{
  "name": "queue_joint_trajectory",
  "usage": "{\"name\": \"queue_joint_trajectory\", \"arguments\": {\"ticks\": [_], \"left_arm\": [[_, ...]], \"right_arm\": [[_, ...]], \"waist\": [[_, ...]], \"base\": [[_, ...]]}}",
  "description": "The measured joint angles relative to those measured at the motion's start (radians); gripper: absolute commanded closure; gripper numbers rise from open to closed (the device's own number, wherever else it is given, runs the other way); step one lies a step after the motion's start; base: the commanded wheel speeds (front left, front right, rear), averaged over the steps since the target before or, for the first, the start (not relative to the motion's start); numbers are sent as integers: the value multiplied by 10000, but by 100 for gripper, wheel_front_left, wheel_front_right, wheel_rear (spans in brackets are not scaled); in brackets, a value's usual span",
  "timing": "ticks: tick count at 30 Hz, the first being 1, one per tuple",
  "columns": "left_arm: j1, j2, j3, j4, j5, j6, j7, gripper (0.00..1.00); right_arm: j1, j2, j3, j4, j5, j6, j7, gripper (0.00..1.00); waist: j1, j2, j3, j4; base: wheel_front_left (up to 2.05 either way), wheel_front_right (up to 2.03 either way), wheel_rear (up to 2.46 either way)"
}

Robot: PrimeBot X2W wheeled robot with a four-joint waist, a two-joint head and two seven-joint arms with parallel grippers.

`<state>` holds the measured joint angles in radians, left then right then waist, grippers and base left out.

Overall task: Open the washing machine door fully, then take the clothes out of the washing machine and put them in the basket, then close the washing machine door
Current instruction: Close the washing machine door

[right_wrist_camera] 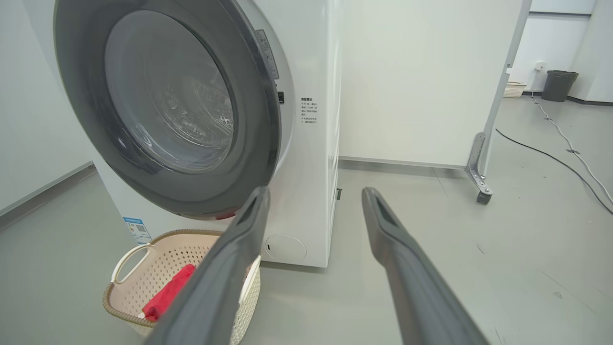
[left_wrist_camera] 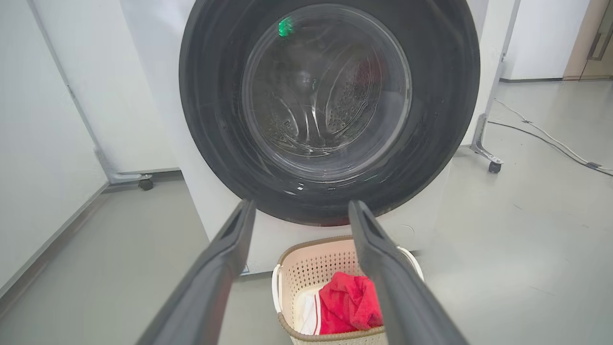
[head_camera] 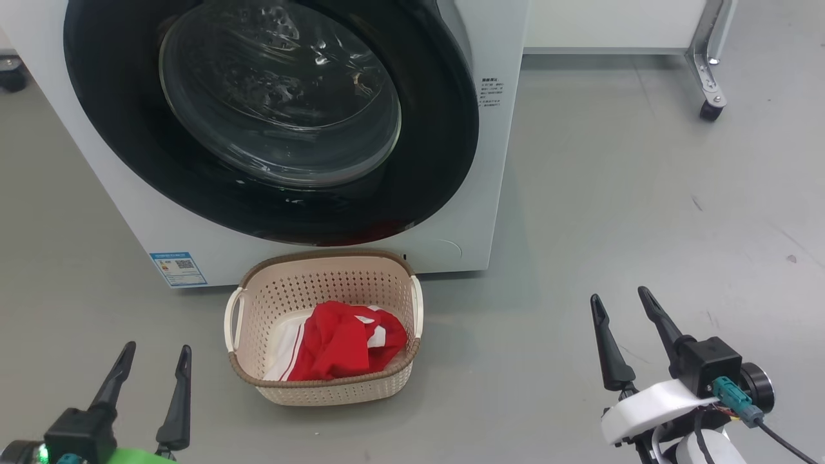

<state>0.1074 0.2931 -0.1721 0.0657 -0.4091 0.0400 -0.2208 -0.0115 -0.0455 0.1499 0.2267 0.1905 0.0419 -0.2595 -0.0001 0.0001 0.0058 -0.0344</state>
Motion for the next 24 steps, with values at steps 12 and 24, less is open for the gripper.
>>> {"name": "queue_joint_trajectory", "arguments": {"ticks": [12, 24], "left_arm": [[363, -407, -182, 10, 341, 552, -6, 0], [459, -740, -128, -79, 566, 610, -65, 0]], "right_arm": [[444, 10, -56, 73, -27, 0, 0, 0], [600, 17, -117, 6, -25, 2, 0, 0]], "waist": [[0, 0, -253, -94], [0, 0, -275, -116]], "base": [[0, 0, 0], [0, 0, 0]]}}
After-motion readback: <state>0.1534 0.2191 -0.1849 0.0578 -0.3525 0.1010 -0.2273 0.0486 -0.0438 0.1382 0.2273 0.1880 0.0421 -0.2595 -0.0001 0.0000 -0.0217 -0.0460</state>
